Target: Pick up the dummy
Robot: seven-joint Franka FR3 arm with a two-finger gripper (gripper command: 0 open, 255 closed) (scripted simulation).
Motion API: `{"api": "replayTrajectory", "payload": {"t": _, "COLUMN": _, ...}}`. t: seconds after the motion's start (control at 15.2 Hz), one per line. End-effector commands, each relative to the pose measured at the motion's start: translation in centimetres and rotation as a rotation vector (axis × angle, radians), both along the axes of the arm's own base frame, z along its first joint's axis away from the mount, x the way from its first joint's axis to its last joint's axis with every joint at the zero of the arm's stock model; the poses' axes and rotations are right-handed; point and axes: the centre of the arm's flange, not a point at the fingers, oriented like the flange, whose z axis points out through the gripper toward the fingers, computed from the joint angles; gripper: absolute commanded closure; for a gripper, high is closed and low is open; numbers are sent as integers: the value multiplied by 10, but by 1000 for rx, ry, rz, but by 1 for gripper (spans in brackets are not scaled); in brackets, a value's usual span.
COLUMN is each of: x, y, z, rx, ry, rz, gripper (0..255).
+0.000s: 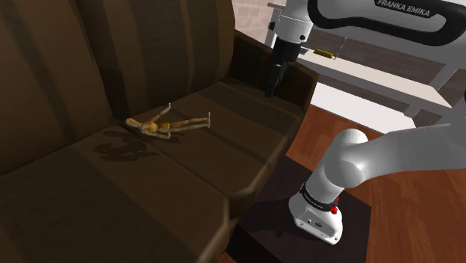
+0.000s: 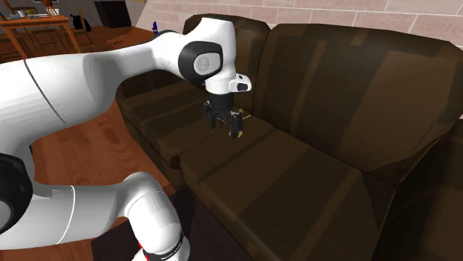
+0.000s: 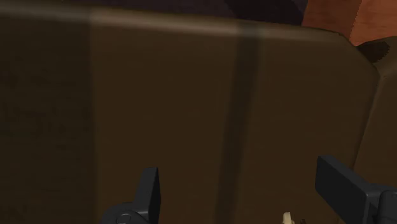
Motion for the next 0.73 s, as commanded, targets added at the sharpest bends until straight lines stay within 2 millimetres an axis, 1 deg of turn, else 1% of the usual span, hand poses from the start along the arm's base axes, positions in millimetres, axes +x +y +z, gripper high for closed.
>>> {"api": "replayTrajectory", "payload": {"t": 0.0, "x": 0, "y": 0, "z": 0, "rx": 0, "ry": 0, "rz": 0, "gripper": 0}}
{"api": "replayTrajectory", "payload": {"t": 0.33, "x": 42, "y": 16, "z": -37, "rx": 42, "ry": -51, "rz": 110, "gripper": 0}}
{"api": "replayTrajectory", "payload": {"t": 0.66, "x": 84, "y": 38, "z": -71, "rx": 84, "ry": -102, "rz": 220, "gripper": 0}}
